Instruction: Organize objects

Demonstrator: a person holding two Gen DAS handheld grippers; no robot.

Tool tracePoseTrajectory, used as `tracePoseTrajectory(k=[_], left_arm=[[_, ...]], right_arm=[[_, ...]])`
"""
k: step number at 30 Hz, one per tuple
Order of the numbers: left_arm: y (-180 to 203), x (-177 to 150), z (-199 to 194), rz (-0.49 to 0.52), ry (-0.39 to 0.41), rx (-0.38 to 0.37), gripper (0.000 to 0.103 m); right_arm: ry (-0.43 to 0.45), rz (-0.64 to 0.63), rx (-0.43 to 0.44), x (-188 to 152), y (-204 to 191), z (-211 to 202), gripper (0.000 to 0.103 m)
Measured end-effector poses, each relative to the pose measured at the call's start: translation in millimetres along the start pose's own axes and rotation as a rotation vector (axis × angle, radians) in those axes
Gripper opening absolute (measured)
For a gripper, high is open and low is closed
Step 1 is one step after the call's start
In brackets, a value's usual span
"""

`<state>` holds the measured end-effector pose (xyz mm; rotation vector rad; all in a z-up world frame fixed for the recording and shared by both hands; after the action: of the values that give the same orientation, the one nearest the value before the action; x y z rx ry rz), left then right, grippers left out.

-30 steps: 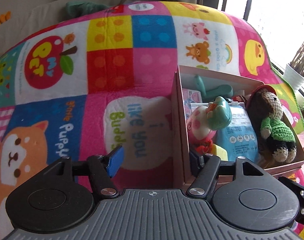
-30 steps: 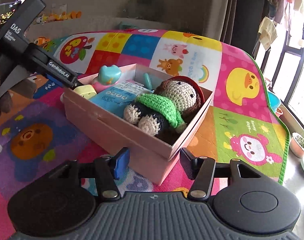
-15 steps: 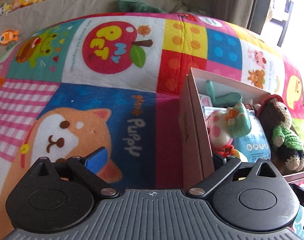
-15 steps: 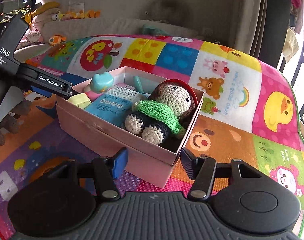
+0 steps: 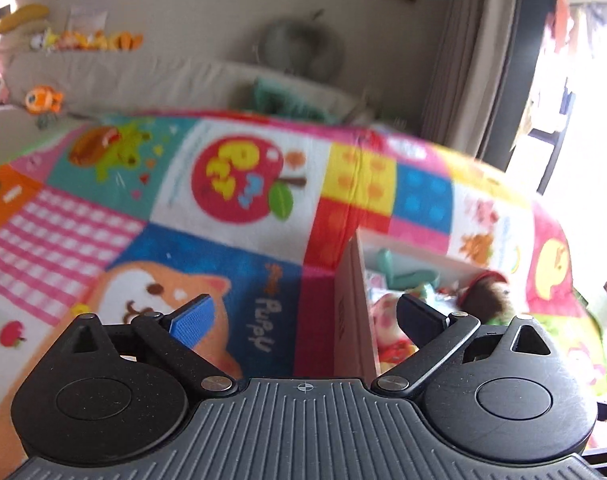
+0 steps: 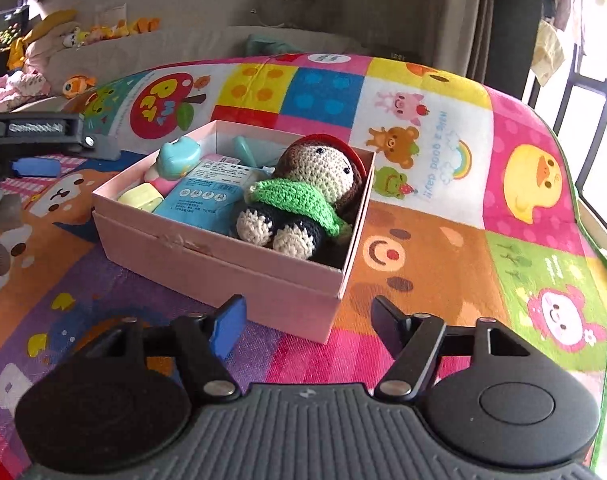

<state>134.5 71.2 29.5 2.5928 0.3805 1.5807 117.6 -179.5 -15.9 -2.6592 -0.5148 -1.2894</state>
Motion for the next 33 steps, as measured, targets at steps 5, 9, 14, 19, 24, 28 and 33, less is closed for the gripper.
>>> tracePoseTrajectory(k=[5,9,14,19,24,28,33], left_arm=[[18.7,-50.2,-42.6,0.174,-0.073,-0.051,0.100],[29.6,-91.7,-57.3,0.261,-0.134,-0.031,0.100],[29.6,-116.6,-53.0,0.217,-0.183,0.000,0.100],[26.7,-122.6,-47.1,0.243,-0.191,0.056,0.100],[31.2,-123.3,-42.6,0.277,-0.196,0.090,0.100],[32.0,-122.8,-41.3,0.279,-0.195,0.098,0.101],[32.0,-122.7,-41.2,0.278,-0.195,0.098,0.101]], right_arm=[[-0.016,0.099,0.004,-30.5,-13.5,-24.1,0.103],[-0.076,0.153,0.003,-58.1,-29.8,-30.9,0.103],[-0.110,0.189,-0.066,-80.5,-35.8,-29.8,0.103],[-0.085,0.206,-0.057,-78.9,-31.5,-27.2,0.103],[-0.056,0.199,-0.066,-74.1,-27.3,-20.8,0.103],[-0.019,0.233,-0.119,-74.0,-18.4,-18.1,0.103],[-0.013,0.259,-0.157,-74.1,-13.8,-17.3,0.103]])
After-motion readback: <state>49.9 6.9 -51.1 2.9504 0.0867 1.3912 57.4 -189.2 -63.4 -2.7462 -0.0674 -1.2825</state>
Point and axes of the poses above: each gripper's, at about its wrist camera, not at the fingertips, and z roughly the way its jaws point, y to its right, x to its top, the point moved 8 cm from there along z, roughly the way its jaws point, and after that the axes turned 7 degrees about x, right-handed, at the moved point
